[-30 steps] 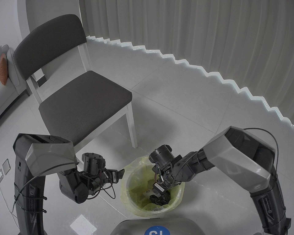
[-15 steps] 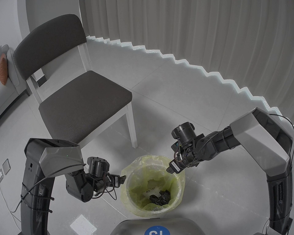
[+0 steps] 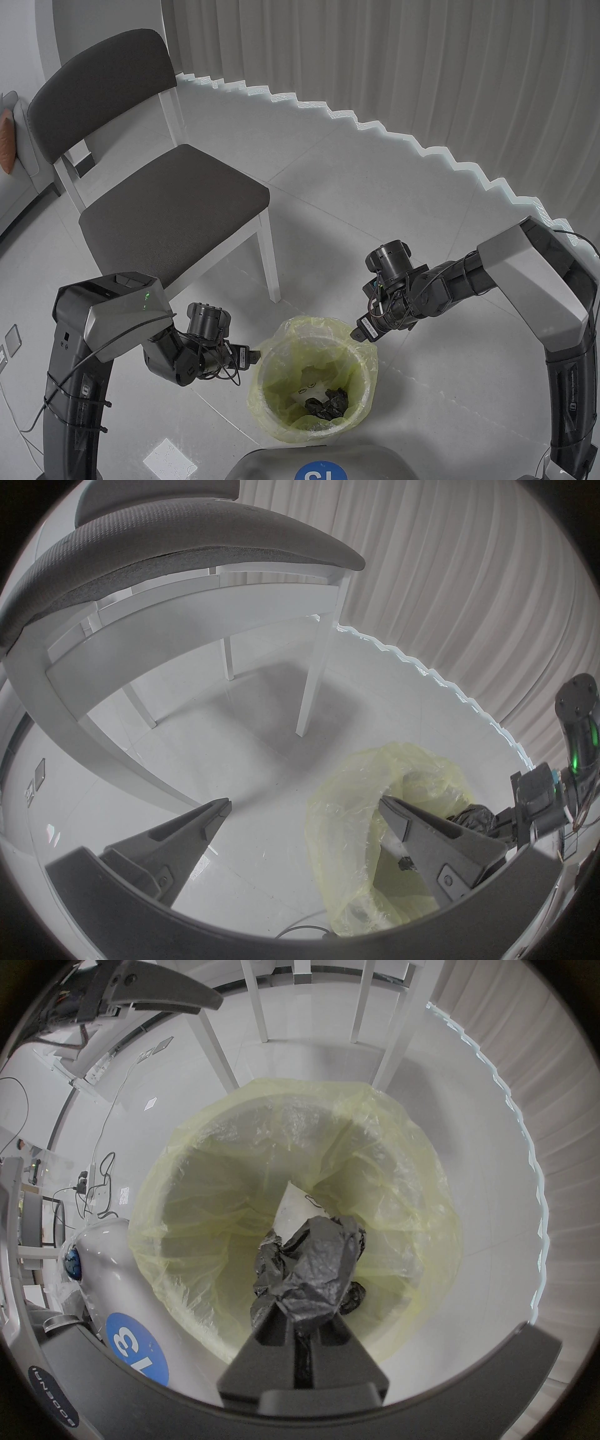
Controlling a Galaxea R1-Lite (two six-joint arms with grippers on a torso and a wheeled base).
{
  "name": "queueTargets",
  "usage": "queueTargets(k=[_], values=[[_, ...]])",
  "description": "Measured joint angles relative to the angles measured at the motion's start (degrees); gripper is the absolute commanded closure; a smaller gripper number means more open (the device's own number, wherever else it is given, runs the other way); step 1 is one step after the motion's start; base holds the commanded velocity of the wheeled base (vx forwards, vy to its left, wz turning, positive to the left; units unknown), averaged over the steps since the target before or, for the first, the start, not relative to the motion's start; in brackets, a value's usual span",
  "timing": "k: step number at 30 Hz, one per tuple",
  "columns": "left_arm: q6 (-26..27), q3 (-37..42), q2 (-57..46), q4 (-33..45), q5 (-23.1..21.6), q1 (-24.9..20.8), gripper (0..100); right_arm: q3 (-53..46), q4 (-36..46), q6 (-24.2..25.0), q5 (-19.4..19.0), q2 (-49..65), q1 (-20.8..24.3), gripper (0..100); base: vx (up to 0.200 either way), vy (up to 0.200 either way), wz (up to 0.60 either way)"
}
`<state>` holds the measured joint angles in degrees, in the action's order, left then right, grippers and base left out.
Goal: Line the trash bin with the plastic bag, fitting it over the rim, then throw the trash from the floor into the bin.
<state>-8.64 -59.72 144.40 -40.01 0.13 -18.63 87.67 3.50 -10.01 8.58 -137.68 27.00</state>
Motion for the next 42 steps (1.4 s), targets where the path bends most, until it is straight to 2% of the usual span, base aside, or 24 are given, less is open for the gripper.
queueTargets(k=[18, 29, 42], values=[[0.0, -0.8, 0.3, -0.6, 0.2, 0.2, 0, 9.7, 1.1, -0.6, 0.6, -11.9, -2.5, 0, 0.000, 0.000, 0.00], [0.0, -1.1, 0.3, -0.3, 0.1, 0.1, 0, 14.7, 8.9, -2.0, 0.5, -14.1, -2.7, 0, 0.000, 0.000, 0.00], [0.0, -1.2, 0.4, -3.8, 0.8, 0.1, 0, 15.0, 8.4, -0.8, 0.6, -14.1, -3.7, 0, 0.000, 0.000, 0.00]])
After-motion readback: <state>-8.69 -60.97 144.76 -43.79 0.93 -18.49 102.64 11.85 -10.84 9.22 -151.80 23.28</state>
